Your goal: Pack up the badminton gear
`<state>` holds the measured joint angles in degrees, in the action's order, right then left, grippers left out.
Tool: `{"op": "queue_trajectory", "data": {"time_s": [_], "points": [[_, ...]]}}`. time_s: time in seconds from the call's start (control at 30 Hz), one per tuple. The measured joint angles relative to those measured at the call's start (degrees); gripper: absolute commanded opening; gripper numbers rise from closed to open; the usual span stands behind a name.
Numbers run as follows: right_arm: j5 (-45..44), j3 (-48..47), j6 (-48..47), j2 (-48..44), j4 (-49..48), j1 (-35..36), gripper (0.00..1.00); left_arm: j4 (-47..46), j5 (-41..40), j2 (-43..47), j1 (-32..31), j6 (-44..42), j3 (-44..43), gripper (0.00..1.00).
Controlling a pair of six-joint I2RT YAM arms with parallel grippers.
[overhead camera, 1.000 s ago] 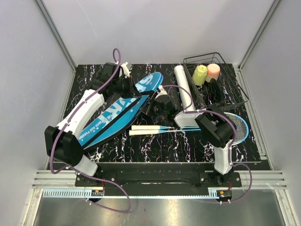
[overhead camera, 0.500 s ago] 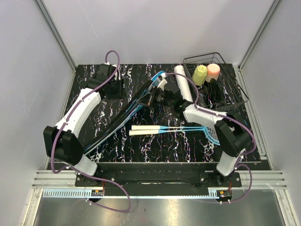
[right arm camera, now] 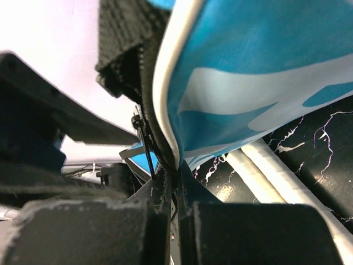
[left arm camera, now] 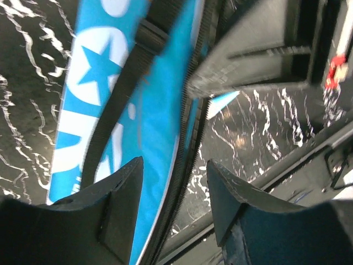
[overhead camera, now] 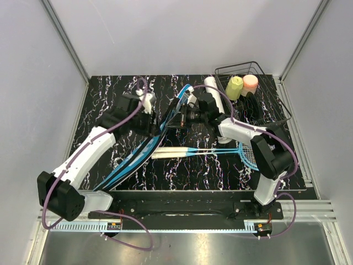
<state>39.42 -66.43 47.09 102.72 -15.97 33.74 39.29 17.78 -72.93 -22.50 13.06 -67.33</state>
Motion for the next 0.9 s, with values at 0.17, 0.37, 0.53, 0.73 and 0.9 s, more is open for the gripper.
{"op": "queue_trajectory", "data": {"time_s": [0.17, 0.37, 0.53, 0.73, 0.9], "points": [[2.4, -0.4, -0.3, 1.1, 0.0, -0.2, 0.00, 0.3, -8.0, -0.1, -8.9, -2.1, 2.1, 0.38], [3.4, -0.5, -0.3, 1.1, -0.2, -0.2, 0.00, 0.0, -17.8, -1.0, -11.9, -2.8, 2.1, 0.27], [3.8, -0.5, -0.1, 1.1, -1.0, -0.2, 0.00, 0.0, -20.9, -2.2, -12.0, -2.7, 1.7, 0.36], [4.4, -0.5, 0.3, 1.1, -1.7, -0.2, 0.00, 0.0, -21.0, -3.7, -12.5, -2.7, 1.2, 0.46], [5.3, -0.5, 0.3, 1.1, -1.7, -0.4, 0.00, 0.2, -21.8, -4.2, -12.8, -2.8, 1.1, 0.54]]}}
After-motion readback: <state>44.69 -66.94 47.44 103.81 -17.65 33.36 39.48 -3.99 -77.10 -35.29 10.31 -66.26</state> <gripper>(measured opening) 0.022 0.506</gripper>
